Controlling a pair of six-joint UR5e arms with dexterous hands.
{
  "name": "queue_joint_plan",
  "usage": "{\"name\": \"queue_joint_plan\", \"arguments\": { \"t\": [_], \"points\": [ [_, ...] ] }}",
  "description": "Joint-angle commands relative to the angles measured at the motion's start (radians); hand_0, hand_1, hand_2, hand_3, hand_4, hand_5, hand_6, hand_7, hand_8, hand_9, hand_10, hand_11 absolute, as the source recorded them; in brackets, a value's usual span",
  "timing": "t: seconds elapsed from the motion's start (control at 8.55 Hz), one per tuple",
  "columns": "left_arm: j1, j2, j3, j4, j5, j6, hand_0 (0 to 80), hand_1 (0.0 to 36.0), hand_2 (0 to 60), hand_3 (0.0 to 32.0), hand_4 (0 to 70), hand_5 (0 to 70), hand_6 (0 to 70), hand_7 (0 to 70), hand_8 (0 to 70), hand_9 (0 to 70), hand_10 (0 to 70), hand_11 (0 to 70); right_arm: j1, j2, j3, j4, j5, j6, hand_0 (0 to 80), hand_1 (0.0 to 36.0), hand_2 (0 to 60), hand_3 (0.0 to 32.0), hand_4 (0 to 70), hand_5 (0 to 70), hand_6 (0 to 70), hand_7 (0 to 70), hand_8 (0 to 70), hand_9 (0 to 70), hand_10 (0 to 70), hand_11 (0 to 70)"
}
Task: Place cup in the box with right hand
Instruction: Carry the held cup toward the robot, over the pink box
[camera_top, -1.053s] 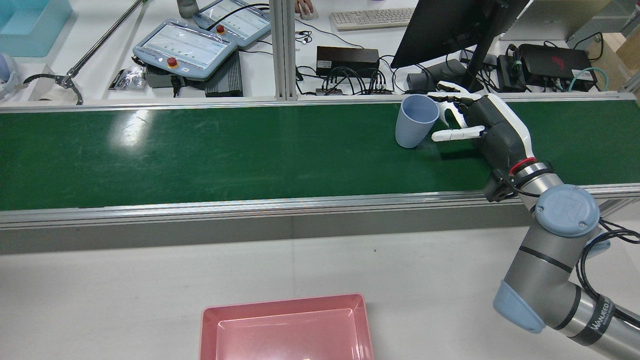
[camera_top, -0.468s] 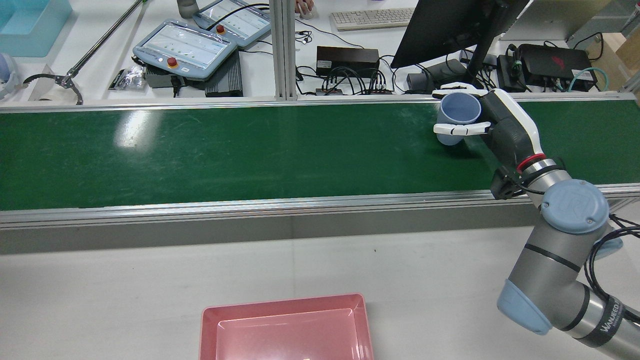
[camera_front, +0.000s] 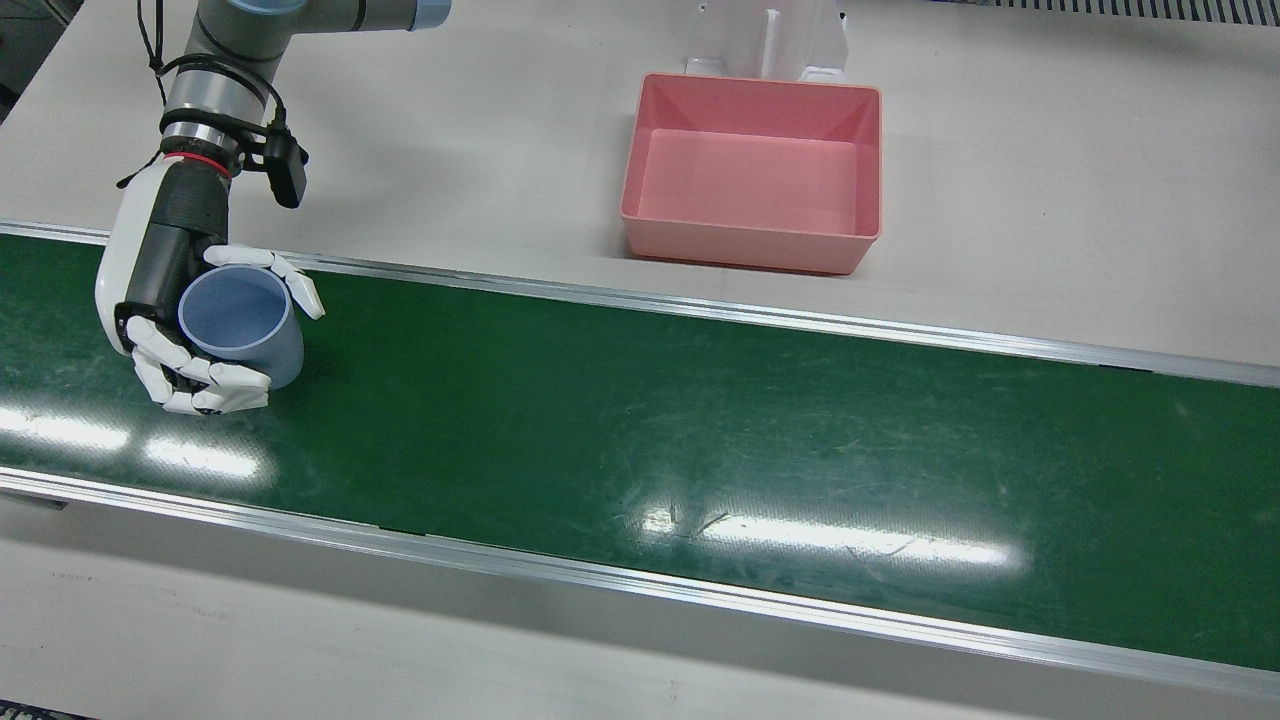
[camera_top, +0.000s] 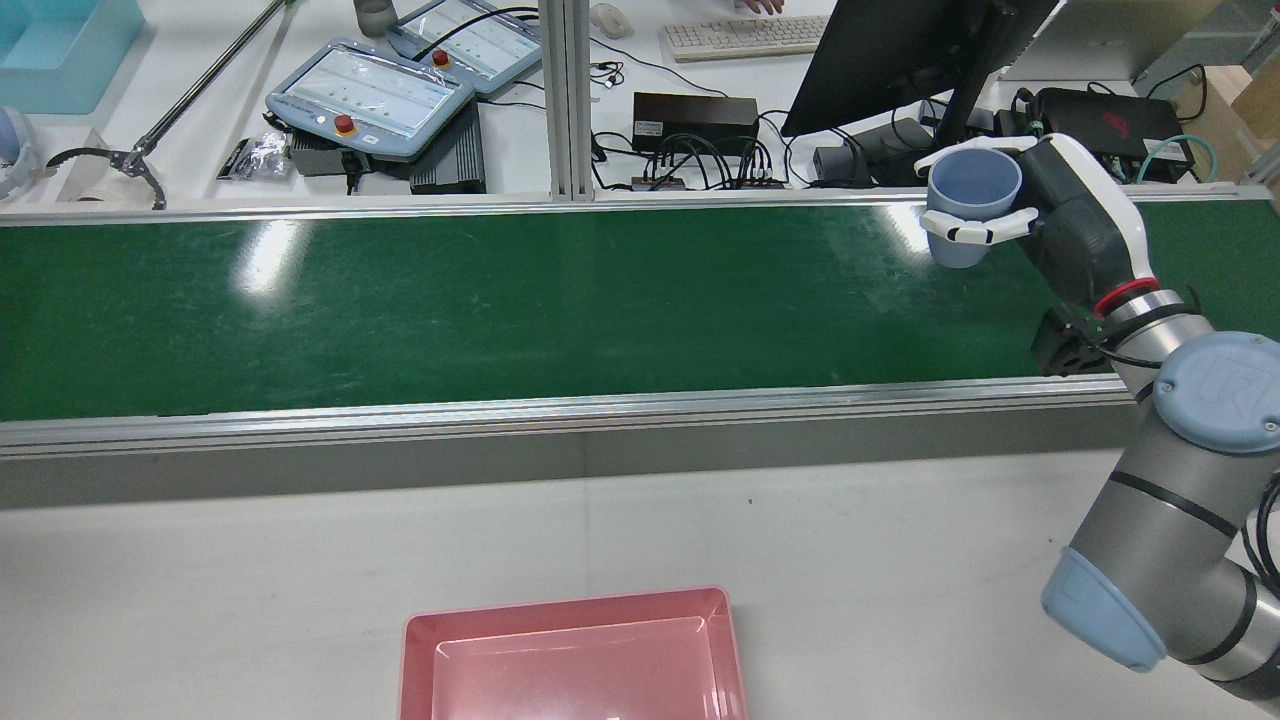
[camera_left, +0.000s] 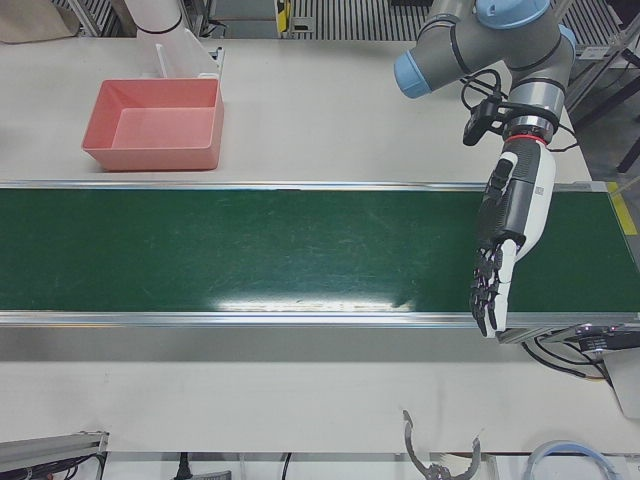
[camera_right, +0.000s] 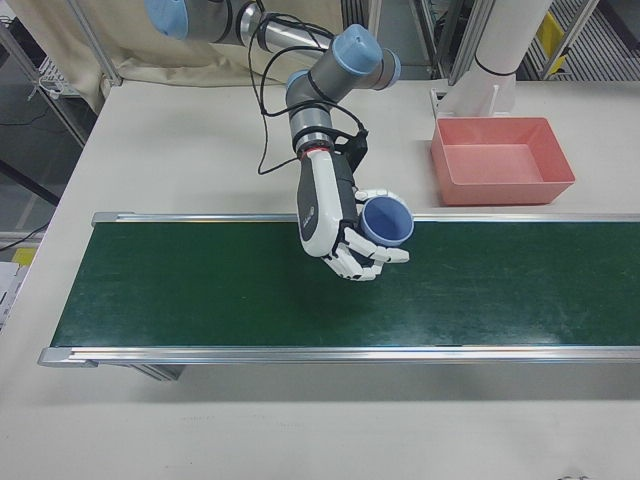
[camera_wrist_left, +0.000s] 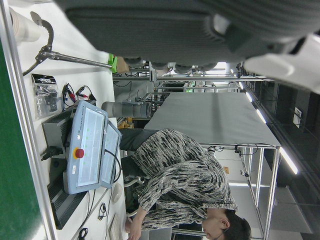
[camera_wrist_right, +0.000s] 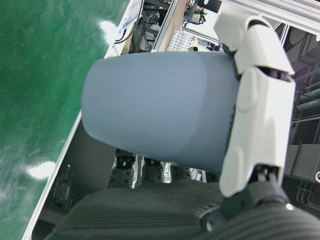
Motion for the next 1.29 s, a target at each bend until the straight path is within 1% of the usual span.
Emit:
{"name": "queue_joint_plan", "arguments": {
  "t": [0.0, 0.12, 0.23, 0.35, 0.47, 0.59, 0.7, 0.82, 0.94, 1.05, 1.17],
  "points": [
    [0.0, 0.0, 0.001, 0.0, 0.0, 0.0, 0.0, 0.0, 0.0, 0.0, 0.0, 0.0, 0.0, 0.0, 0.0, 0.0, 0.0, 0.0, -0.019, -0.044, 0.233, -0.004, -0.008, -0.122, 61.4, 36.0, 60.0, 0.0, 70.0, 19.3, 35.9, 70.0, 62.4, 70.0, 54.8, 70.0],
    [0.0, 0.0, 0.001, 0.0, 0.0, 0.0, 0.0, 0.0, 0.0, 0.0, 0.0, 0.0, 0.0, 0.0, 0.0, 0.0, 0.0, 0.0, -0.083, -0.053, 0.325, -0.006, -0.008, -0.186, 58.9, 36.0, 60.0, 0.0, 70.0, 18.7, 35.1, 70.0, 61.5, 70.0, 53.6, 70.0],
    [0.0, 0.0, 0.001, 0.0, 0.0, 0.0, 0.0, 0.0, 0.0, 0.0, 0.0, 0.0, 0.0, 0.0, 0.0, 0.0, 0.0, 0.0, -0.158, -0.053, 0.392, -0.017, 0.0, -0.254, 59.4, 36.0, 60.0, 0.0, 70.0, 18.3, 34.8, 70.0, 61.4, 70.0, 53.8, 70.0],
    [0.002, -0.001, 0.001, 0.0, 0.0, 0.0, 0.0, 0.0, 0.0, 0.0, 0.0, 0.0, 0.0, 0.0, 0.0, 0.0, 0.0, 0.0, -0.253, -0.046, 0.422, -0.03, 0.005, -0.295, 57.3, 36.0, 60.0, 0.0, 70.0, 18.0, 34.6, 70.0, 61.4, 70.0, 53.7, 70.0],
    [0.0, 0.0, -0.001, 0.001, 0.0, 0.0, 0.0, 0.0, 0.0, 0.0, 0.0, 0.0, 0.0, 0.0, 0.0, 0.0, 0.0, 0.0, -0.357, -0.041, 0.415, -0.029, 0.035, -0.317, 57.7, 36.0, 60.0, 0.0, 70.0, 17.9, 34.5, 70.0, 61.3, 70.0, 53.4, 70.0],
    [0.0, 0.0, -0.001, 0.001, 0.0, 0.0, 0.0, 0.0, 0.0, 0.0, 0.0, 0.0, 0.0, 0.0, 0.0, 0.0, 0.0, 0.0, -0.485, -0.042, 0.412, -0.026, 0.12, -0.34, 58.3, 36.0, 60.0, 0.0, 70.0, 17.7, 34.4, 70.0, 61.4, 70.0, 53.3, 70.0],
    [0.0, -0.001, -0.001, 0.001, 0.0, 0.0, 0.0, 0.0, 0.0, 0.0, 0.0, 0.0, 0.0, 0.0, 0.0, 0.0, 0.0, 0.0, -0.592, -0.038, 0.41, -0.021, 0.188, -0.377, 59.9, 36.0, 60.0, 0.0, 70.0, 17.5, 34.3, 70.0, 61.9, 70.0, 54.0, 70.0],
    [0.0, -0.001, -0.001, 0.001, 0.0, 0.0, 0.0, 0.0, 0.0, 0.0, 0.0, 0.0, 0.0, 0.0, 0.0, 0.0, 0.0, 0.0, -0.669, -0.007, 0.409, -0.02, 0.225, -0.435, 57.0, 36.0, 60.0, 0.0, 70.0, 17.2, 33.6, 70.0, 61.6, 70.0, 54.7, 70.0],
    [0.0, -0.001, -0.001, 0.001, 0.0, 0.0, 0.0, 0.0, 0.0, 0.0, 0.0, 0.0, 0.0, 0.0, 0.0, 0.0, 0.0, 0.0, -0.722, 0.003, 0.408, -0.018, 0.248, -0.482, 56.1, 35.9, 60.0, 0.0, 70.0, 17.1, 33.0, 70.0, 61.0, 70.0, 54.8, 70.0],
    [0.0, -0.001, -0.001, 0.001, 0.0, 0.0, 0.0, 0.0, 0.0, 0.0, 0.0, 0.0, 0.0, 0.0, 0.0, 0.0, 0.0, 0.0, -0.762, 0.002, 0.41, -0.018, 0.277, -0.486, 56.1, 35.4, 60.0, 0.0, 70.0, 16.9, 32.3, 70.0, 60.2, 70.0, 54.1, 70.0],
    [0.0, -0.001, -0.001, 0.001, 0.0, 0.0, 0.0, 0.0, 0.0, 0.0, 0.0, 0.0, 0.0, 0.0, 0.0, 0.0, 0.0, 0.0, -0.791, 0.001, 0.404, -0.017, 0.294, -0.486, 56.0, 34.3, 60.0, 0.0, 70.0, 16.4, 30.9, 70.0, 58.3, 70.0, 51.3, 70.0]
  ]
}}
